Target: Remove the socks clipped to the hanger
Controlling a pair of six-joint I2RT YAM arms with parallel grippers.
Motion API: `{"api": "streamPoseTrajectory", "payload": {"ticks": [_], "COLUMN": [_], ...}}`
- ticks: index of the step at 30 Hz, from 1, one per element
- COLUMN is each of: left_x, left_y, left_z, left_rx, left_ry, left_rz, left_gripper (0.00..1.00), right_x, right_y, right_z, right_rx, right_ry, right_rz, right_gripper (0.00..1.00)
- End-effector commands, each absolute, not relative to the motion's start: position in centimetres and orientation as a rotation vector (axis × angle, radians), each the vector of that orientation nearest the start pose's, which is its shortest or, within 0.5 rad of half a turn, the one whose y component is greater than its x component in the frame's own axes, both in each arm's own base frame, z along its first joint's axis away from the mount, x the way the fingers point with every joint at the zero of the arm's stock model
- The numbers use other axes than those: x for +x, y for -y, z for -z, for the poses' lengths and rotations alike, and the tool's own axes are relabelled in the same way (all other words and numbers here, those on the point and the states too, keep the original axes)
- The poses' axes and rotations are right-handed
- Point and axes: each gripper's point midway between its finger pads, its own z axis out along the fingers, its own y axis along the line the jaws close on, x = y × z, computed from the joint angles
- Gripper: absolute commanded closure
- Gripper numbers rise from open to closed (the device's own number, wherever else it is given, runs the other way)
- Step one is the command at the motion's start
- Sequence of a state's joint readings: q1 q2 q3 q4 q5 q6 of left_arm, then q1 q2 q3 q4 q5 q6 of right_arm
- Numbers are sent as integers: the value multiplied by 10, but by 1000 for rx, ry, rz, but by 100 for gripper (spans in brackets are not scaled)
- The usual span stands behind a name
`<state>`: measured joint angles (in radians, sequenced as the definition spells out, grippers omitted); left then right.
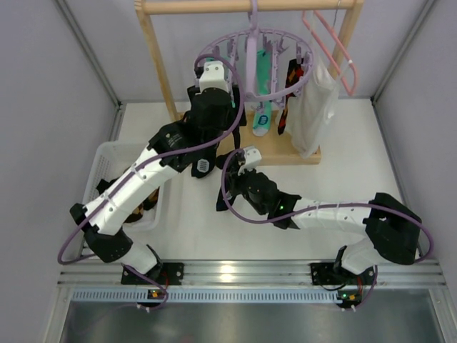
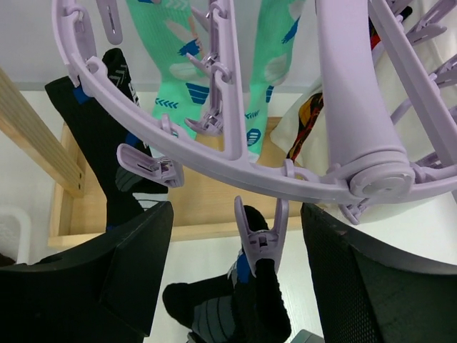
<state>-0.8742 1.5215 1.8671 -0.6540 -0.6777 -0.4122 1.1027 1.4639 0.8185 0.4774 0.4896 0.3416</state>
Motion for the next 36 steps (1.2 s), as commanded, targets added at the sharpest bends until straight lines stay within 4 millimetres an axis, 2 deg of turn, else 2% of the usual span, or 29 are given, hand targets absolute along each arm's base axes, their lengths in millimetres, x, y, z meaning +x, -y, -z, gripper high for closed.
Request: {"api": "streamPoseTrajectory", "payload": {"ticks": [1,4,7,10,11,14,16,18,19,21,25,27,30,31,32,34,35,36], "left_x": [346,350,352,354,355,357,359,359,360,361,362,361,361,359,359,354,352,351], "left_y": [265,265,266,269,271,272,271,269,269,267,264,263,262,262,262,258,255,252], "left_z": [-436,-434,-433,-433,-431,-433,-432,-431,-430,-430,-430,-430,-429,-428,-424,-425,-425,-419], "left_rx": [-45,-46,-46,-41,-37,-34,-31,-37,-39,-39,-49,-54,-51,-44,-34,-29,-40,-34], "left_ry": [-1762,-1767,-1770,-1769,-1772,-1769,-1770,-1770,-1773,-1773,-1771,-1771,-1773,-1776,-1784,-1784,-1783,-1794], "left_rz": [329,324,328,331,329,325,313,307,302,298,293,293,293,299,292,297,295,277], "left_gripper": [26,30,41,54,62,71,86,90,94,100,100,100,100,91,70,58,49,43], "right_x": [260,259,258,257,257,256,257,254,254,250,241,236,227,224,220,215,215,213], "right_y": [-383,-383,-384,-385,-386,-385,-382,-379,-377,-372,-356,-353,-349,-348,-351,-353,-354,-354], "right_z": [-228,-228,-227,-228,-231,-227,-227,-220,-218,-203,-183,-189,-181,-183,-182,-185,-186,-186], "right_rx": [-296,-295,-304,-307,-307,-310,-301,-299,-297,-307,-306,-308,-346,-354,-386,-412,-419,-426], "right_ry": [-1678,-1676,-1680,-1678,-1674,-1681,-1680,-1691,-1693,-1721,-1744,-1726,-1737,-1734,-1737,-1729,-1725,-1730], "right_rz": [-697,-695,-691,-691,-694,-687,-684,-682,-683,-670,-669,-701,-720,-732,-751,-777,-783,-790], "right_gripper": [100,100,100,100,100,100,100,100,100,100,100,100,100,100,100,100,100,100]}}
